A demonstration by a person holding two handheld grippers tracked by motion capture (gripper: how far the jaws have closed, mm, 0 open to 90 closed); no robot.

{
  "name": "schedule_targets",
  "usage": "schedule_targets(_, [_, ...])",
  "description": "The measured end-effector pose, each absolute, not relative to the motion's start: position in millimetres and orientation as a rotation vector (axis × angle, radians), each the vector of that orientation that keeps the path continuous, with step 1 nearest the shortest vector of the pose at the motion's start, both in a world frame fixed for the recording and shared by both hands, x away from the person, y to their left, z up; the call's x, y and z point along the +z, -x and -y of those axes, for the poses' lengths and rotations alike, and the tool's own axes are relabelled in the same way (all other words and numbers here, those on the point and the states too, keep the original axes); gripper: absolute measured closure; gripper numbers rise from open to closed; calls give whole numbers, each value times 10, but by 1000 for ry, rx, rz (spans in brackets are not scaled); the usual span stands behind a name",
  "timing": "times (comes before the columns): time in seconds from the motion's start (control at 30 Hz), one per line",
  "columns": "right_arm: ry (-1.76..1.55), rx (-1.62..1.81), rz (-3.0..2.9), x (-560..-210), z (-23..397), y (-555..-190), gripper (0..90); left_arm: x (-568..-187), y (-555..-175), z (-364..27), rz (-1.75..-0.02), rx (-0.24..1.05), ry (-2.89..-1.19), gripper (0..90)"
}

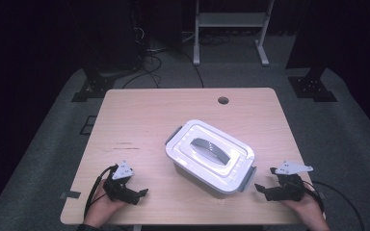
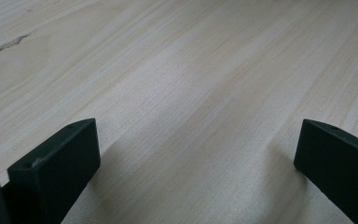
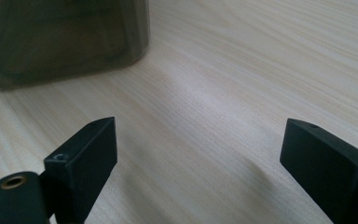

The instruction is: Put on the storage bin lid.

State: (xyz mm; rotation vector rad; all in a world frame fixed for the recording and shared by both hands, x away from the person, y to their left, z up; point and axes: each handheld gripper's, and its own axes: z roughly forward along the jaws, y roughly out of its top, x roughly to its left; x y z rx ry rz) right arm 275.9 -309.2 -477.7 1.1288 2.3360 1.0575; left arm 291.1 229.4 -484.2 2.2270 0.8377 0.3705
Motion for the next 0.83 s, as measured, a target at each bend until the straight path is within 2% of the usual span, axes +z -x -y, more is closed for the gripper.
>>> schedule_targets(0.83, [-1121,1028,-2361,-4879,3057,-2768,99,-4842,-2911,-2294,-837,371,-2228,0])
